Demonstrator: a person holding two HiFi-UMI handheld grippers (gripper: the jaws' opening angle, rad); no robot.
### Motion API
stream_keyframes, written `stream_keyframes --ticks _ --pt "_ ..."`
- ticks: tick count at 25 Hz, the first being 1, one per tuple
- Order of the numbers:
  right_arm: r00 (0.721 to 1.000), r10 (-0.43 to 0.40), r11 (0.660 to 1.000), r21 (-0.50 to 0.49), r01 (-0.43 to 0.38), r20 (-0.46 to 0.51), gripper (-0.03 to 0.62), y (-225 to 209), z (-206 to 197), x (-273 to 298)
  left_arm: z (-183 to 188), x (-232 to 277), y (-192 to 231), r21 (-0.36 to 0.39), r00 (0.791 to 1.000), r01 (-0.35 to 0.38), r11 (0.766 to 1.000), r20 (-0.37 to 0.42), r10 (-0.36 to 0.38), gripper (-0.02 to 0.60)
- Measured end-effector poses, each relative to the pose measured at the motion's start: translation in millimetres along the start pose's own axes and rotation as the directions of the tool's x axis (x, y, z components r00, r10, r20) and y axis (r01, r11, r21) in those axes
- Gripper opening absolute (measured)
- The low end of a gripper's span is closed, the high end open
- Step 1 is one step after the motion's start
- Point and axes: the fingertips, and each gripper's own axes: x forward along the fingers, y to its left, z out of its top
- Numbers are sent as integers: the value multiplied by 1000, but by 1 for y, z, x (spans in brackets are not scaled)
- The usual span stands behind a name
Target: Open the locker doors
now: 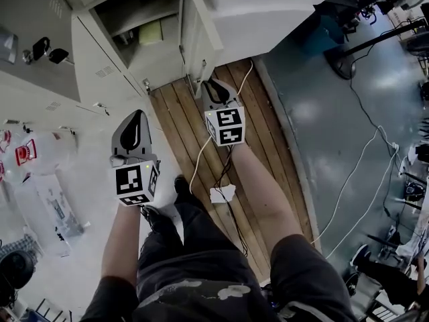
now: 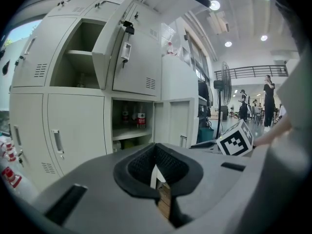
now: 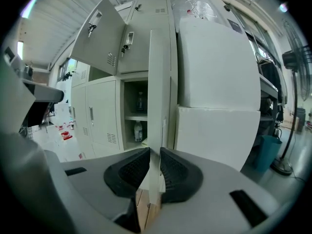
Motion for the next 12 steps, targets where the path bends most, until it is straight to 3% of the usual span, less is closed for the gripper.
stream_keyframes --ticks 7,12 --pt "999 -25 1000 13 25 -24 83 -16 -5 -13 11 -1 2 -1 1000 -18 1000 1 18 9" --pt "1000 -3 1000 23 3 6 84 -12 18 -36 30 -4 -3 5 1000 -23 1000 0 23 9"
